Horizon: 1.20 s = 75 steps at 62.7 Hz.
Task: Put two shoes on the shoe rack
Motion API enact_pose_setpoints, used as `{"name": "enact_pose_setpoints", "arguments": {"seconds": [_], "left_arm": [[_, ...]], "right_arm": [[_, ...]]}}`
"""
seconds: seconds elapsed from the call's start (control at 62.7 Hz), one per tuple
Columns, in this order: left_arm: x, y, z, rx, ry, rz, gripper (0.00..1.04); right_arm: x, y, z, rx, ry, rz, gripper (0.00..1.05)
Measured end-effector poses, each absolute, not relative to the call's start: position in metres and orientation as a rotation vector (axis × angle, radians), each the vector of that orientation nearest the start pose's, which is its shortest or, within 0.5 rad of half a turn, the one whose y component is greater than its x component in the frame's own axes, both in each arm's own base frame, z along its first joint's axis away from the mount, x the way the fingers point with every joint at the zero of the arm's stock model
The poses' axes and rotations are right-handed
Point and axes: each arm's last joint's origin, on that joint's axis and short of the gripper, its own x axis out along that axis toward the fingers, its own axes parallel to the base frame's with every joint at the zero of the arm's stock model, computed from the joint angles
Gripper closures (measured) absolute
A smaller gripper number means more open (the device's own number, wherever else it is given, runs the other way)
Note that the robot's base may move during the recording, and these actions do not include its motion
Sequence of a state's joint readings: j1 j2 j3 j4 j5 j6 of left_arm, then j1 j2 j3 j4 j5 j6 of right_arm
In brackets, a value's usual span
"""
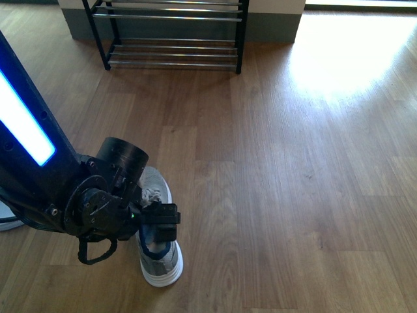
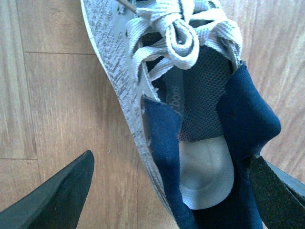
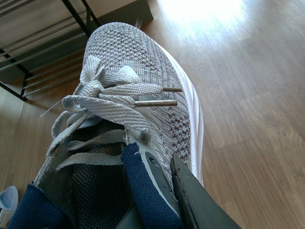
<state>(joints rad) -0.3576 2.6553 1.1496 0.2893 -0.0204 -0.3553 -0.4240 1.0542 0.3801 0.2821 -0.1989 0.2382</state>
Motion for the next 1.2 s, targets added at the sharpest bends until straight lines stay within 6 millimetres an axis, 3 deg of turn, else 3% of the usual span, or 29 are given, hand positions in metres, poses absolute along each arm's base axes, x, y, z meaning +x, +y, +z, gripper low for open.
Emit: {"name": "enact_pose_setpoints", "arguments": {"seconds": [0.271,0.431,0.861,1.1,1.196], "left_arm": [[0.343,-0.110,-0.105,-0.076,1.252,-0.046,0.09],[0.349,-0.113,-0.108,-0.070,1.257,-0.044,0.09],[0.368,-0.124,-0.146,-0.030,1.329,-0.053,0.09],[0.385,-0.118,-0.160,-0.018,1.361,-0.088,0.09],[0.390,-0.118,-0.163,-0.017,1.363,-0.126,0.21]], "right_arm": [[0.191,-0.080,0.190,0.355,0.346,-0.266,1.04],[0.191,-0.080,0.190,0.355,0.346,-0.266,1.04],[0.191,-0.080,0.190,0.355,0.346,-0.266,1.04],[0.191,-0.080,0.190,0.355,0.346,-0.267,1.04],[0.191,-0.080,0.190,0.355,0.346,-0.266,1.04]]}}
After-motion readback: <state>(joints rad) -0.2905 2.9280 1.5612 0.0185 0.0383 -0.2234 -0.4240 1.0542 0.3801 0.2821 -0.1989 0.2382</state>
